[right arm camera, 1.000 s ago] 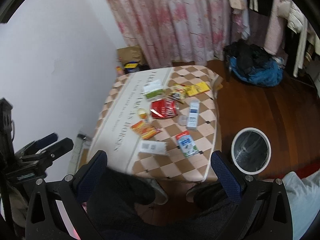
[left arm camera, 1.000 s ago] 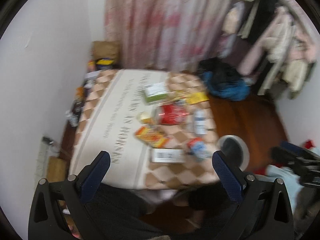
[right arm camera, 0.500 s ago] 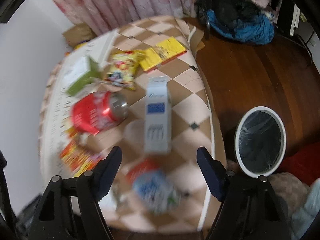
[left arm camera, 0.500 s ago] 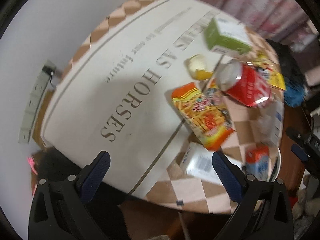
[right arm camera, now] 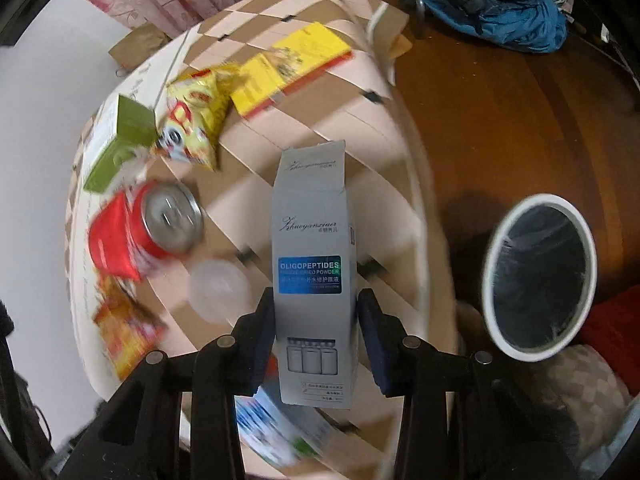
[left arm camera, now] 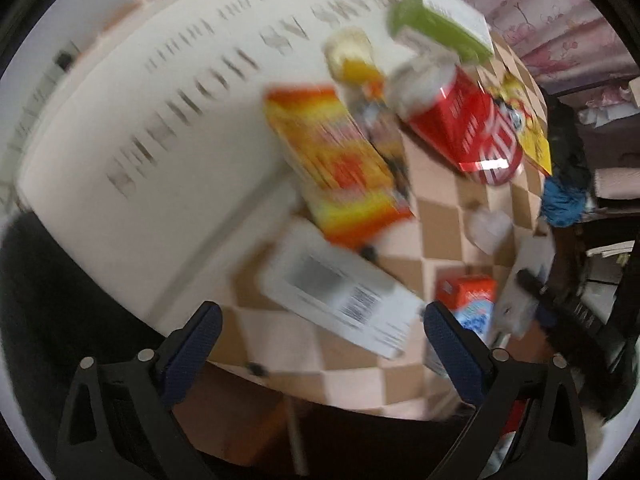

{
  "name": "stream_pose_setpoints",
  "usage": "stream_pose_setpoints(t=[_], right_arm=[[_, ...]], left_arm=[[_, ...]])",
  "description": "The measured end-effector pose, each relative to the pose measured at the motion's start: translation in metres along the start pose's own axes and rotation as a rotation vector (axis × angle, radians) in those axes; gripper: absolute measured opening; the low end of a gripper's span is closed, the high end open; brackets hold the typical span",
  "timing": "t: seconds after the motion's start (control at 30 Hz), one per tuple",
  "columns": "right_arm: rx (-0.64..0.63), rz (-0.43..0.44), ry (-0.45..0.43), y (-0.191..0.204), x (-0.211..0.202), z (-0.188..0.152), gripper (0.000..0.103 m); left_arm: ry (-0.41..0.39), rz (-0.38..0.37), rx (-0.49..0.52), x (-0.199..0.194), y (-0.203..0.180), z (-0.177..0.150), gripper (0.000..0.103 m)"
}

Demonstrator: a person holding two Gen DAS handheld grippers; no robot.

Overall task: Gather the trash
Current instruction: 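Grasp the white oligopeptides box with the right tool while the left tool grasps the white barcode box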

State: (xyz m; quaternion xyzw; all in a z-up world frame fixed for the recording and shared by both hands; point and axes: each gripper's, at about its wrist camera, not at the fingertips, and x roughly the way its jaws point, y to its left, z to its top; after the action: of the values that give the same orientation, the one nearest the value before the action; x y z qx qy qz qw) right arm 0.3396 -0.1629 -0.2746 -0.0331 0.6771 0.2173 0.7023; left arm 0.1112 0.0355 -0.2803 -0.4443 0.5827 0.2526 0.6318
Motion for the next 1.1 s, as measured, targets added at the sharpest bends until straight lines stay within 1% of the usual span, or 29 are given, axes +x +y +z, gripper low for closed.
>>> stream_pose_setpoints(t=[0.03,0.07,0.13,0.2,0.27,0.33,0.37,0.43,0.5,0.53,0.6,0.63,0.7,0.77,0.8,0.87,0.97,1.03,1.1], right_arm=[[-0.002,-0.010,0.006,-0.008,0.000,-0.007,0.042],[-0.001,-0.013,0.011,-0.010,-0.001,-0.012,0.042],[0.014,-0.014,0.029,-0.023,0.003,-0.023,0.042],[0.027,-0.006,0.029,-0.030,0.005,-0.031,0.042],[0.019,-0.008,0.026,-0.033,0.004,-0.037,0.042],[0.017,0.010,0.040,-0.030,0.006,-0.043,0.042],[0.008,0.021,0.053,-0.030,0.006,-0.047,0.042],[-0.005,0.032,0.069,-0.026,0.007,-0.054,0.042],[-0.024,0.043,0.101,-0.023,0.007,-0.067,0.042],[-0.030,0.048,0.110,-0.022,0.008,-0.071,0.042],[-0.047,0.044,0.126,-0.023,0.008,-0.078,0.043],[-0.049,0.033,0.119,-0.024,0.008,-0.080,0.043],[-0.053,-0.007,0.099,-0.025,0.008,-0.082,0.051],[-0.045,-0.021,0.077,-0.018,0.010,-0.082,0.052],[-0.050,-0.041,0.064,-0.017,0.010,-0.083,0.052],[-0.055,-0.064,0.049,-0.012,0.011,-0.086,0.052],[-0.067,-0.111,0.029,-0.002,0.009,-0.090,0.047],[-0.088,-0.150,0.017,0.003,0.008,-0.092,0.042],[-0.099,-0.169,0.007,0.007,0.006,-0.097,0.039]], left_arm=[[0.016,-0.013,-0.010,0.007,-0.005,0.000,0.100],[0.029,-0.021,-0.026,0.014,-0.007,0.001,0.090],[0.040,-0.049,-0.073,0.023,-0.009,0.004,0.080],[0.025,-0.080,-0.144,0.028,-0.009,0.010,0.076],[-0.004,-0.073,-0.180,0.027,-0.005,0.011,0.061],[-0.021,-0.063,-0.177,0.025,-0.007,0.014,0.059],[-0.025,-0.043,-0.147,0.023,-0.011,0.015,0.058],[-0.043,0.020,-0.034,0.015,-0.014,0.016,0.058],[-0.049,0.077,0.098,0.009,-0.019,0.018,0.058],[-0.051,0.115,0.194,0.006,-0.024,0.017,0.058],[-0.048,0.164,0.342,0.005,-0.032,0.017,0.060],[-0.050,0.183,0.371,0.006,-0.035,0.019,0.062],[-0.057,0.189,0.381,0.008,-0.042,0.025,0.062],[-0.070,0.198,0.360,0.009,-0.047,0.035,0.060],[-0.082,0.209,0.354,0.009,-0.050,0.038,0.059],[-0.109,0.224,0.348,0.005,-0.040,0.032,0.058],[-0.150,0.246,0.365,0.007,-0.047,0.021,0.057],[-0.170,0.263,0.383,0.010,-0.048,0.012,0.056],[-0.194,0.286,0.410,0.007,-0.053,0.003,0.053]])
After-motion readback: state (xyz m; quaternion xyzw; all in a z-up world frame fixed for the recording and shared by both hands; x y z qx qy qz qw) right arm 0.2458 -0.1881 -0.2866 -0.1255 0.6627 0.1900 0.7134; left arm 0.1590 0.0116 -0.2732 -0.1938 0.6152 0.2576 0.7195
